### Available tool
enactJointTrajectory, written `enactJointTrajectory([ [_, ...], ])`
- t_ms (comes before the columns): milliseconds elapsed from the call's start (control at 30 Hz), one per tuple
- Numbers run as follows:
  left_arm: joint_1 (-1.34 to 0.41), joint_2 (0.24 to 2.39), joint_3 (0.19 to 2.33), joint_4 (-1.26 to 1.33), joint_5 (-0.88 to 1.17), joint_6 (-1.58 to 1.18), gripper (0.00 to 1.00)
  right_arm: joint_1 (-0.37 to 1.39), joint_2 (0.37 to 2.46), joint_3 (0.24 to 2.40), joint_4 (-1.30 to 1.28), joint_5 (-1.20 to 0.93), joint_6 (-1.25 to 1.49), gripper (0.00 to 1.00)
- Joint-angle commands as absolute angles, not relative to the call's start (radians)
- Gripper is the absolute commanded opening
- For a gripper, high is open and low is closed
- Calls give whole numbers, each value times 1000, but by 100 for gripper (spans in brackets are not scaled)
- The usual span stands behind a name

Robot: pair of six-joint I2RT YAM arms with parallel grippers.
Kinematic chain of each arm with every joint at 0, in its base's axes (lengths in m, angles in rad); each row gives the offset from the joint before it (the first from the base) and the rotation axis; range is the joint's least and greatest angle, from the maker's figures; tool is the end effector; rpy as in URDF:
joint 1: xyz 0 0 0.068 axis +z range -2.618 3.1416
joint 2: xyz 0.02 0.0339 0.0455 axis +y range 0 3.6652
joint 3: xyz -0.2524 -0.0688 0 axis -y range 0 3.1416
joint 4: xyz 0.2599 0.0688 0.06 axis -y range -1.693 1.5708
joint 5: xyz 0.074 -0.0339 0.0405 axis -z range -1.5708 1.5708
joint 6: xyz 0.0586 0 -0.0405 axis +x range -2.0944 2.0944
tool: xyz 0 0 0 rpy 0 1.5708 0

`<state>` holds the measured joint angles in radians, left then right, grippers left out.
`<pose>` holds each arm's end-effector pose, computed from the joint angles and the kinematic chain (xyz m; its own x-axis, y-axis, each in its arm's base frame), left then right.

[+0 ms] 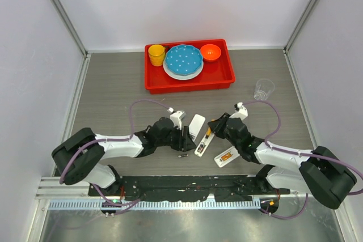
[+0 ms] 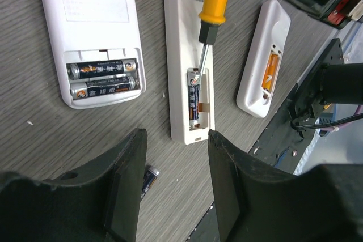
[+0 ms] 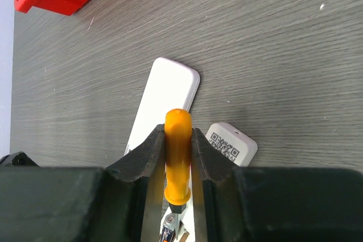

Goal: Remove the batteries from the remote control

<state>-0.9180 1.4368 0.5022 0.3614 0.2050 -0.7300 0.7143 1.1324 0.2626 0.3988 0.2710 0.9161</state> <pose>0.1723 -0.2450 0.1190 -0.8334 0.0151 -0.5524 0.4373 0.6292 -0.6426 0.1936 0.1471 0.1229 -0.5665 0.5204 -0.6390 -0.0026 0.7742 0.6329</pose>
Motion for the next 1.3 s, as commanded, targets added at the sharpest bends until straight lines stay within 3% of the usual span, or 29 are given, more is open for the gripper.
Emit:
enactJointTrajectory([
  [0, -913, 1446, 489, 422, 210, -732, 50, 716, 1156, 310, 454, 331, 897, 1],
  [600, -894, 1506, 486, 543, 255, -765, 49, 742, 1190, 336, 460, 264, 971, 1],
  [867, -884, 1468, 503, 477, 249, -742, 49, 781, 1267, 437, 278, 261, 816, 1],
  [1267, -882, 1482, 502, 459, 252, -736, 49, 811, 1224, 574, 48, 371, 582, 2],
])
